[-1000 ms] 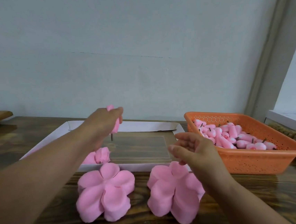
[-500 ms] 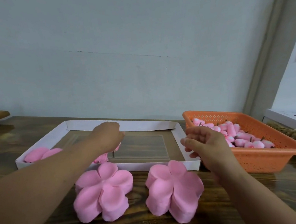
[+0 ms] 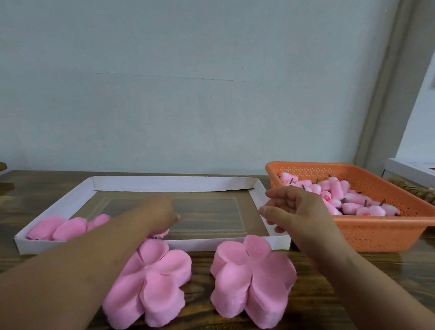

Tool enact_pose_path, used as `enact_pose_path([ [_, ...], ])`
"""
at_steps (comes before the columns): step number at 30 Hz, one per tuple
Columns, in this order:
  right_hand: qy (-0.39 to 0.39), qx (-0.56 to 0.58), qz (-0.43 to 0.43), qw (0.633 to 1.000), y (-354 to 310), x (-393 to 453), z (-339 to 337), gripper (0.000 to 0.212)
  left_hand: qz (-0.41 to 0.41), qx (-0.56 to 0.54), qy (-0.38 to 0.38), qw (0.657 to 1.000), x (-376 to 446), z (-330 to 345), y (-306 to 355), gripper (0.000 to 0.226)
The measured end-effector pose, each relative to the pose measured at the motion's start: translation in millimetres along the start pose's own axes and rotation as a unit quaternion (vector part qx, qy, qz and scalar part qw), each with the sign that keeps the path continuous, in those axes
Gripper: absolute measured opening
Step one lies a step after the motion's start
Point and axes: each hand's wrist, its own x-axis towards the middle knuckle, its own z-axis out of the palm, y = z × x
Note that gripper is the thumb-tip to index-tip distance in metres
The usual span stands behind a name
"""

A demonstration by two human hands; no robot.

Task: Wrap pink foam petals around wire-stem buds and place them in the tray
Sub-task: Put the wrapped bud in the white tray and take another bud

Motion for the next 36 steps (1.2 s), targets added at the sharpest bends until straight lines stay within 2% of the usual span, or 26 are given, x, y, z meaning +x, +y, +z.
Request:
enact_pose_path([
  [7,-0.001,0.008,-0.004,1.0,1,0,-1,0.027,-0.027,0.092,0.019,0.995,5,9,2,0.009],
  [10,0.0,0.006,-0.008,1.0,1,0,-1,0.026,-0.053,0.11,0.016,0.992,6,11,4,0.016],
  [14,0.004,0.004,-0.013,1.0,2,1,-2,0.024,-0.045,0.115,0.008,0.992,8,15,4,0.014],
  [21,0.013,0.001,-0.01,1.0,2,3,-3,0.023,-0.041,0.15,0.014,0.988,7,18,6,0.031],
  [28,0.007,-0.043,-0.016,0.999,-4,1,-6,0.012,-0.022,0.183,-0.034,0.982,7,16,7,0.038],
  [33,0.074,-0.042,-0.03,0.996,-17,17,-37,0.013,-0.036,0.153,-0.031,0.987,10,17,5,0.04],
  [36,0.103,-0.15,-0.003,0.983,-14,43,-75,0.011,-0.042,0.143,-0.032,0.988,10,17,4,0.04],
])
